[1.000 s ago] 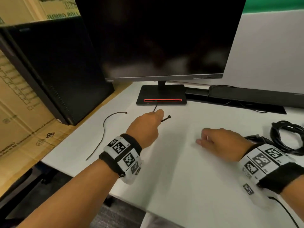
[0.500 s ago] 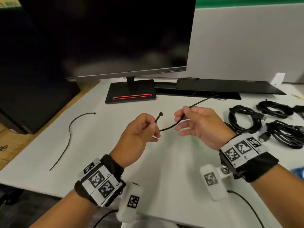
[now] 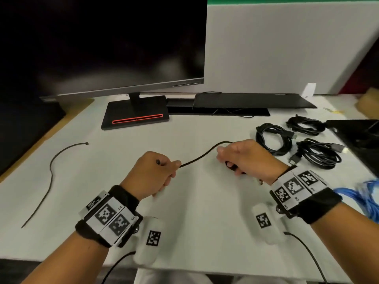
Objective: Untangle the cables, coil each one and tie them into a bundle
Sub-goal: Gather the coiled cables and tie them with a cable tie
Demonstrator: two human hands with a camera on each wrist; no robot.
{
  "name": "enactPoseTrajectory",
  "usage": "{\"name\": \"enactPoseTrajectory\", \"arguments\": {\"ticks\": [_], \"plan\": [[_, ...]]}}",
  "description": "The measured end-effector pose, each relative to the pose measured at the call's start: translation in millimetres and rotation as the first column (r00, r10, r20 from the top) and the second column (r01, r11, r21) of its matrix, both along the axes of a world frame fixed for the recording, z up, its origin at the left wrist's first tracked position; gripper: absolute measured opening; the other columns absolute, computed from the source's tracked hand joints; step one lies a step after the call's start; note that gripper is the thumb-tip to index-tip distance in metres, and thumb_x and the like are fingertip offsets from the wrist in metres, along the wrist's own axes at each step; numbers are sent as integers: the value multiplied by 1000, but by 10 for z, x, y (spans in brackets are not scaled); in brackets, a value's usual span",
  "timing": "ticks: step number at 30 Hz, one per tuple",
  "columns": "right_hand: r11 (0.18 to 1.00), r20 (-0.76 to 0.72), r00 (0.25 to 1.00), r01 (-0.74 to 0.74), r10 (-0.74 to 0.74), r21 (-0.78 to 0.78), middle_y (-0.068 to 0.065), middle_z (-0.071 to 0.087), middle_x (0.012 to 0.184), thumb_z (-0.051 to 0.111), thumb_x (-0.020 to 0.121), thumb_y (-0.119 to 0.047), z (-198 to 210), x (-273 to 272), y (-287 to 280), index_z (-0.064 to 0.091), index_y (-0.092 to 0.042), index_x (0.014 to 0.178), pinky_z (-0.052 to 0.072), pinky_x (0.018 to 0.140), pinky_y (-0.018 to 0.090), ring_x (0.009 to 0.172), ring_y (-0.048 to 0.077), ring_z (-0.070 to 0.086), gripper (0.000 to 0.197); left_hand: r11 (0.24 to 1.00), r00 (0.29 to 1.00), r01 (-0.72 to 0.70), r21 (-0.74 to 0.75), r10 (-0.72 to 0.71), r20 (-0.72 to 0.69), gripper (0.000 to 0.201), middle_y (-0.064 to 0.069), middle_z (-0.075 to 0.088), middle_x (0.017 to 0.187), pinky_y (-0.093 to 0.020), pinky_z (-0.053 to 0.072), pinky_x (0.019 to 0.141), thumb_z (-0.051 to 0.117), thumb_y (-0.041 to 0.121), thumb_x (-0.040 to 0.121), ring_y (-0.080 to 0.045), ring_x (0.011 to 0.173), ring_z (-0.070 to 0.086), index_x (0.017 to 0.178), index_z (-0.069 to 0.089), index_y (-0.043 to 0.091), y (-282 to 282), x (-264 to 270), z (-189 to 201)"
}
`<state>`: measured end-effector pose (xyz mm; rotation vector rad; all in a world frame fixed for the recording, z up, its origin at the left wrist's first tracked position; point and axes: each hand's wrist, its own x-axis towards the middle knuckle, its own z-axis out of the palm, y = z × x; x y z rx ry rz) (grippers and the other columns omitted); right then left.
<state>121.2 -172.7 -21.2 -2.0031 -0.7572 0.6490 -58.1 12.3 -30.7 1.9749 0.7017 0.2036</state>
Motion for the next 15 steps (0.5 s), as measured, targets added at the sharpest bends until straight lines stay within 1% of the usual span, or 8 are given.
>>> {"name": "enactPoseTrajectory", "arguments": {"ticks": [2,3,6,8,10,11,13,15], "plan": [[978,354,929,-33,105,-205,-9,65,75,76,80,-47,17,83,-87,69,-18,79,49,63,22,68,8,59,30,998,999,-48,37,48,0,44,-4,51,47,-23,35,39,63,29,96,-13,37,41,61,63,3,81,-22,-5],[949,423,889,-38,174,-312,-11,62,82,79,76,-48,27,109,-131,64,-19,84,50,68,24,76,9,59,33,997,998,-66,41,66,-1,44,-4,51,47,-23,34,39,63,28,96,-13,36,41,60,63,3,126,-46,-11],[808,465,805,-31,369,-588,-16,49,84,76,74,-47,-10,138,-181,46,-28,89,42,79,33,84,14,51,37,997,997,-72,26,72,-22,44,-4,49,47,-24,33,40,63,26,97,-17,39,41,60,61,3,244,-117,-15],[765,489,764,-11,422,-644,-15,47,77,70,80,-36,-26,135,-170,44,-30,83,36,78,32,81,16,51,26,998,997,-60,27,61,-42,44,-3,49,46,-24,33,39,63,26,97,-17,38,41,61,62,2,297,-148,-16],[802,489,779,-30,392,-596,-10,54,76,67,83,-27,-2,133,-160,51,-26,79,42,71,31,77,18,56,17,998,997,-50,48,53,-61,43,-3,50,46,-24,34,39,63,27,97,-15,38,41,62,63,2,335,-181,-13],[853,484,814,-27,321,-520,-4,59,78,66,85,-23,19,142,-162,56,-22,81,48,67,33,76,21,60,11,997,996,-45,61,49,-72,43,-2,50,46,-24,34,39,63,28,97,-13,38,42,62,63,2,353,-195,-14],[972,418,908,71,29,-223,10,67,79,65,90,-17,65,196,-188,64,-13,86,53,64,35,72,24,65,6,996,995,-43,76,50,-83,43,-2,51,46,-25,35,39,62,30,97,-12,38,42,63,64,3,376,-210,-18],[955,142,946,277,-290,104,15,72,80,67,92,-13,161,236,-220,68,-9,88,57,68,37,75,26,69,6,995,995,-51,84,57,-76,44,-2,51,47,-26,35,40,62,32,97,-12,39,42,64,65,3,409,-218,5]]}}
